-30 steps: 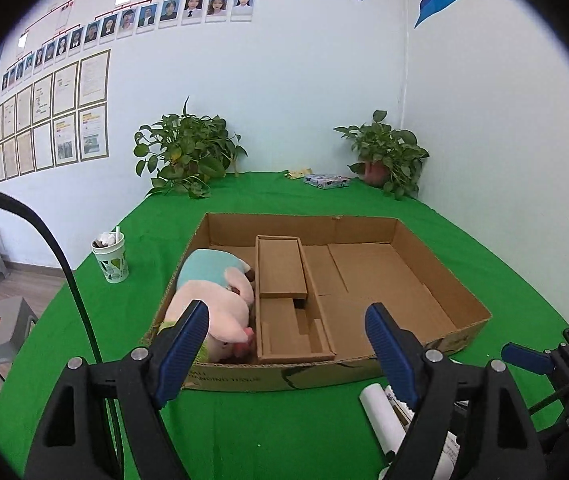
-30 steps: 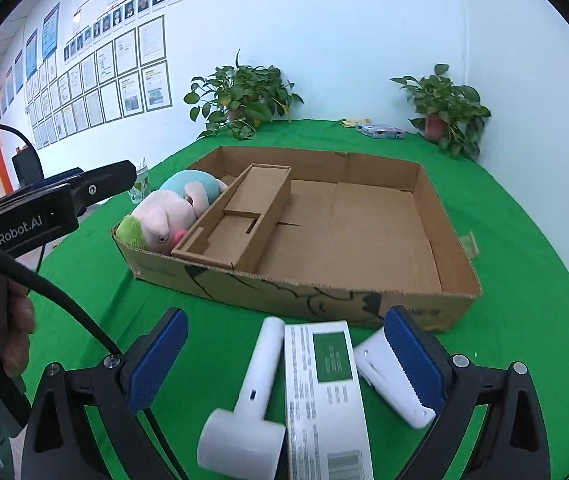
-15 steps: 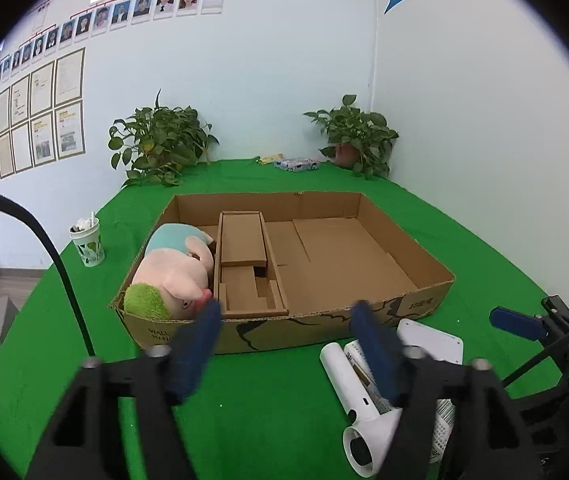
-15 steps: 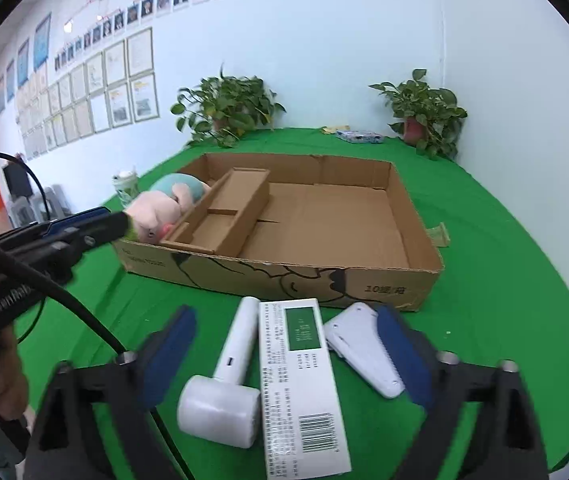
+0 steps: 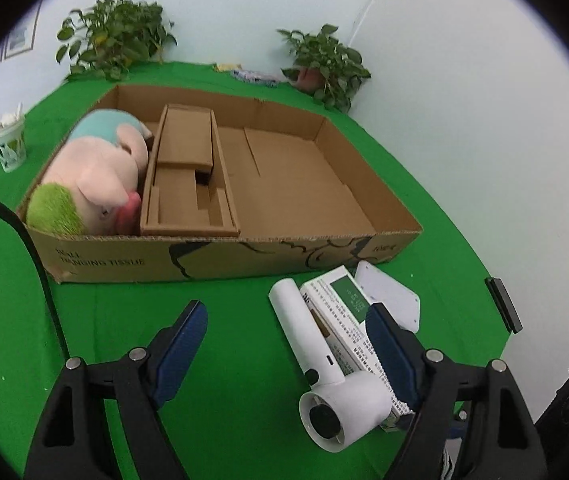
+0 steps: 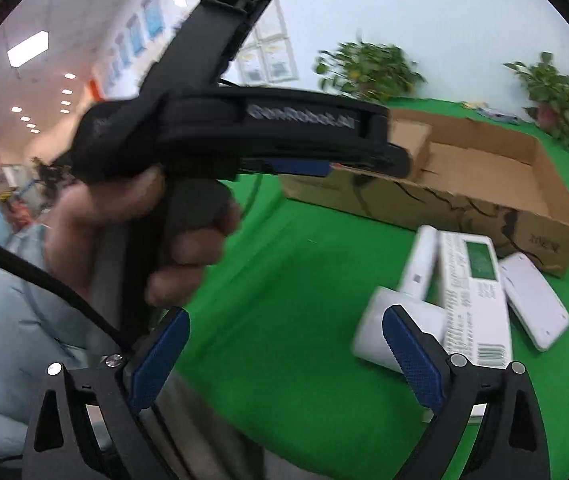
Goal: Organize objects
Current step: 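Move the right gripper toward the white hair dryer, then grasp the white hair dryer head with the right gripper and lift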
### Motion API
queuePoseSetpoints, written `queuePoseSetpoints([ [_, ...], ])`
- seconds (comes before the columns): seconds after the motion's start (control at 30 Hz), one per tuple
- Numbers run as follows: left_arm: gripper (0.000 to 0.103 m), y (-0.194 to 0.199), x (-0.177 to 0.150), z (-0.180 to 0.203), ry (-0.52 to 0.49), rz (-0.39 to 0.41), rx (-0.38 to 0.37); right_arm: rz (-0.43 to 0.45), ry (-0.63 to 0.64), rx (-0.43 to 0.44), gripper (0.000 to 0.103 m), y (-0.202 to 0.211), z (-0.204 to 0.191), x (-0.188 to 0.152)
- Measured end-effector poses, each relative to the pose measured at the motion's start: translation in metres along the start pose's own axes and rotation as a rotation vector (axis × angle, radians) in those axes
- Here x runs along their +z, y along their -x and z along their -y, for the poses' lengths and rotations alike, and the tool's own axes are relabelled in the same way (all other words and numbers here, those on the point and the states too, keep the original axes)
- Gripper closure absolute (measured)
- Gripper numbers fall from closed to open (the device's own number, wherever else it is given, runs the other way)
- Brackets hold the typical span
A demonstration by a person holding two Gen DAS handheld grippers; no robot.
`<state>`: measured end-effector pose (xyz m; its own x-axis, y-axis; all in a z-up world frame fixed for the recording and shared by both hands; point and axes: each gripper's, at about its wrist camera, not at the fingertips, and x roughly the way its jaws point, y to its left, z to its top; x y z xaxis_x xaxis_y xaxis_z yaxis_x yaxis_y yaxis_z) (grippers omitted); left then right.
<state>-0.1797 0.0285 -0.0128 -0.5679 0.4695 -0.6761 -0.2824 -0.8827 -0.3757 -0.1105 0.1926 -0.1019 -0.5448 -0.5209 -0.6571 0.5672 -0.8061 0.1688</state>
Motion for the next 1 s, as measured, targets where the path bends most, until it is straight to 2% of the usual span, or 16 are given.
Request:
queuePoseSetpoints([
  [0.1, 0.022, -0.020, -0.002, -0.007, 0.022, -0.052, -0.035, -0.045, -0.030, -0.125, 0.005, -0.020, 0.014, -0.007],
  [0.17, 0.023, -0.033, -0.003, -0.008, 0.030, -0.079, -0.056, -0.033, -0.018, -0.192, 0.005, -0.024, 0.018, -0.010],
  [0.27, 0.024, -0.052, -0.005, -0.006, 0.048, -0.127, -0.094, -0.062, -0.037, -0.239, 0.007, -0.035, 0.025, -0.013],
  [0.33, 0.028, -0.061, -0.007, -0.003, 0.049, -0.151, -0.107, -0.081, -0.039, -0.278, 0.010, -0.040, 0.030, -0.018],
  [0.37, 0.030, -0.066, -0.008, -0.002, 0.048, -0.164, -0.108, -0.077, -0.034, -0.299, 0.015, -0.041, 0.033, -0.016],
  [0.4, 0.031, -0.069, -0.009, -0.001, 0.046, -0.175, -0.110, -0.073, -0.024, -0.313, 0.024, -0.042, 0.032, -0.015],
  [0.5, 0.034, -0.078, -0.014, 0.003, 0.037, -0.207, -0.112, -0.099, 0.017, -0.327, 0.040, -0.045, 0.025, -0.013],
  [0.57, 0.038, -0.079, -0.019, 0.006, 0.034, -0.221, -0.121, -0.114, 0.026, -0.318, 0.040, -0.047, 0.022, -0.014],
  [0.67, 0.039, -0.076, -0.034, 0.011, 0.022, -0.243, -0.119, -0.123, 0.013, -0.305, 0.041, -0.041, 0.015, -0.020],
  [0.8, 0.039, -0.057, -0.055, 0.020, 0.014, -0.260, -0.099, -0.138, -0.009, -0.225, 0.040, -0.024, 0.004, -0.035],
  [0.87, 0.039, -0.050, -0.063, 0.021, 0.039, -0.259, -0.099, -0.156, -0.028, -0.219, 0.029, -0.018, 0.002, -0.045],
  [0.9, 0.039, -0.048, -0.066, 0.021, 0.052, -0.259, -0.092, -0.162, -0.044, -0.224, 0.027, -0.017, 0.004, -0.049],
  [1.0, 0.048, -0.046, -0.067, 0.020, 0.088, -0.276, -0.071, -0.171, -0.110, -0.198, 0.027, -0.018, 0.010, -0.051],
])
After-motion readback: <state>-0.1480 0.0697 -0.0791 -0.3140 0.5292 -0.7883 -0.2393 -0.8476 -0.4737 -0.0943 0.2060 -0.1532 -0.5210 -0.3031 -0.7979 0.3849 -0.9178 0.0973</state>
